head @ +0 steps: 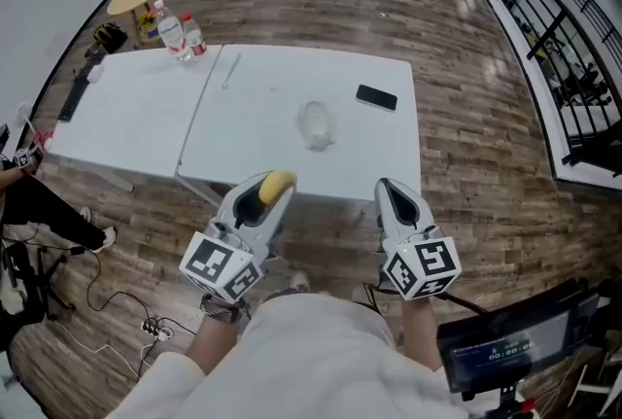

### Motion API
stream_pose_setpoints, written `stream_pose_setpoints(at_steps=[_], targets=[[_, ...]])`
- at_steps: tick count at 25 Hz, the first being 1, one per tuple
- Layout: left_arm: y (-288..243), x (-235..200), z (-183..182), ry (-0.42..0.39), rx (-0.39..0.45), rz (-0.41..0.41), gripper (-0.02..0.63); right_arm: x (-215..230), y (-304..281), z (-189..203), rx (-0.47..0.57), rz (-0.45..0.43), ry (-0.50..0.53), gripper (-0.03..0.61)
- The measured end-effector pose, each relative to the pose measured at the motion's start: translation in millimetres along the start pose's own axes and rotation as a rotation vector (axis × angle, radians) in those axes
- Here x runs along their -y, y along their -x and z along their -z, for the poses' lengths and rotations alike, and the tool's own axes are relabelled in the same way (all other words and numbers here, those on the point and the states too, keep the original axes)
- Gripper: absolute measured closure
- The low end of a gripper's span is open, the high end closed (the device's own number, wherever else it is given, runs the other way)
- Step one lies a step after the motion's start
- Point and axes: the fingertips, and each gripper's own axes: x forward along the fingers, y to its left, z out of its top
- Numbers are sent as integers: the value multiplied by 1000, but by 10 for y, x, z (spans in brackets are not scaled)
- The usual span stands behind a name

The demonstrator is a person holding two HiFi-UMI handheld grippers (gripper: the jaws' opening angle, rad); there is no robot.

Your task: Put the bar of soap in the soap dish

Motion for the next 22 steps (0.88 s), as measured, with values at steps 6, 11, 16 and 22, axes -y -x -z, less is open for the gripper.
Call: stream_pose_setpoints(at_steps=[6,11,16,22], targets=[[110,-164,6,22,-8,-5,479,-124,-119,11,-17,15,3,575],[150,-256,52,39,-18,0,479,-152,-151,99,-43,42,-17,575],[151,-301,58,56,-2,-7,479,-188,-165,159,-66,41,-12,575],[113,-295,72,57,3,-1,479,-224,-215,181,-80,12,0,575]])
